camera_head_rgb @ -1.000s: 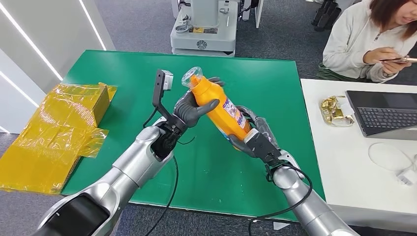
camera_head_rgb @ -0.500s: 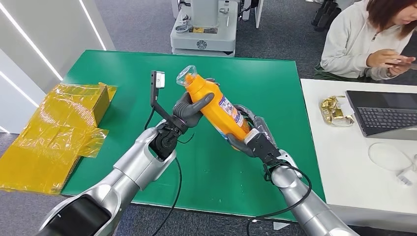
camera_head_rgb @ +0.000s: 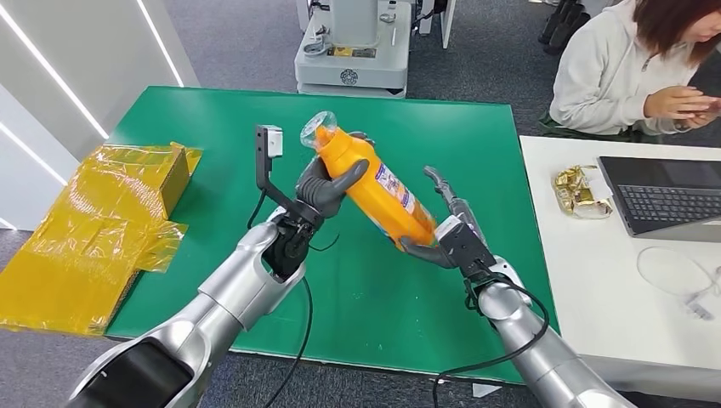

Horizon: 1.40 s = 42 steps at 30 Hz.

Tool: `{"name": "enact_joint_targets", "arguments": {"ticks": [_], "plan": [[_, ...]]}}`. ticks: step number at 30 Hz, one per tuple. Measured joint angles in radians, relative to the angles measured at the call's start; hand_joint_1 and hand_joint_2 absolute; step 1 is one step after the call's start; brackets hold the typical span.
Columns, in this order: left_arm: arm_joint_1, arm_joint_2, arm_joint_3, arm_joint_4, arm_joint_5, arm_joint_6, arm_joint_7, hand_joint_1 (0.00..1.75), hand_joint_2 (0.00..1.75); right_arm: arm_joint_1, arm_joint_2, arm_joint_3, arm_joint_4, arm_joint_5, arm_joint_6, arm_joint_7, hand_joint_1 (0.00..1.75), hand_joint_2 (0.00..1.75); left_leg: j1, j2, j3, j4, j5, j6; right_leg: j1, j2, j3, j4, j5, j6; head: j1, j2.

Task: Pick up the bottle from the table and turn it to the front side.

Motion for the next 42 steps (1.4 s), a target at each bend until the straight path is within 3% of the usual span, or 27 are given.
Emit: {"name": "enact_joint_targets", "arguments": {"ticks": [3,5,11,16,20,24,30,37,42], "plan": [[-0.035,0.021,0.0,0.022,-0.231,0.116,-0.124,1.75,1.75,0.002,-0.016,0.003,-0.003,-0.022,-0.008,-0.007,0.0,1.75,0.0,0.0,0.0,0.0,0.0,0.0,0.0,0.0,0.0,0.0,0.0,0.0,0.0,0.0],[-0.063,0.038,0.0,0.047,-0.341,0.157,-0.162,1.75,1.75,0.009,-0.025,0.004,-0.014,-0.031,-0.016,-0.011,0.0,1.75,0.0,0.001,0.0,0.0,0.0,0.0,0.0,0.001,0.0,0.0,0.0,0.0,0.0,0.0],[-0.128,0.082,0.001,0.125,-0.693,0.308,-0.22,1.75,1.75,0.069,-0.049,0.006,-0.121,-0.004,-0.046,0.0,0.0,1.75,0.0,0.0,0.0,0.0,0.0,0.0,0.0,0.001,0.0,0.0,0.0,0.0,0.0,0.0],[-0.154,0.1,0.001,0.15,-0.829,0.377,-0.212,1.75,1.75,0.105,-0.062,0.006,-0.204,0.024,-0.05,0.015,0.0,1.75,0.0,0.0,0.0,0.0,0.0,0.0,0.0,0.001,0.0,0.0,0.0,0.0,0.0,0.0],[-0.16,0.116,-0.002,0.151,-1.051,0.468,-0.153,1.75,1.75,0.147,-0.066,-0.007,-0.287,0.081,-0.049,0.044,0.0,1.75,0.0,0.0,0.0,0.0,0.0,0.0,0.0,0.0,0.0,0.0,0.0,0.0,0.0,0.0],[-0.171,0.139,-0.032,0.146,-1.419,0.574,-0.01,1.75,1.75,0.209,-0.07,-0.04,-0.38,0.149,-0.042,0.076,0.0,1.75,0.0,0.0,0.0,0.0,0.0,0.0,0.0,0.0,0.0,0.0,0.0,0.0,0.0,0.0],[-0.171,0.175,-0.065,0.132,-1.899,0.602,0.184,1.75,1.75,0.335,-0.071,-0.135,-0.522,0.236,-0.03,0.094,0.0,1.75,0.0,0.0,0.0,-0.001,0.0,0.0,0.0,0.0,0.0,0.0,0.0,0.0,0.0,0.0],[-0.145,0.207,-0.064,0.09,-2.024,0.567,0.229,1.75,1.75,0.463,-0.071,-0.246,-0.683,0.279,-0.032,0.104,0.0,1.75,0.0,0.0,-0.001,-0.001,0.0,0.0,0.0,0.0,0.0,0.0,0.0,0.0,0.0,0.0],[-0.113,0.241,-0.051,0.055,-2.099,0.494,0.25,1.75,1.75,0.546,-0.07,-0.321,-0.773,0.29,-0.029,0.101,0.0,1.75,0.0,0.0,-0.001,-0.001,0.0,0.0,0.0,0.0,-0.001,0.0,0.0,0.0,0.0,0.0]]}}
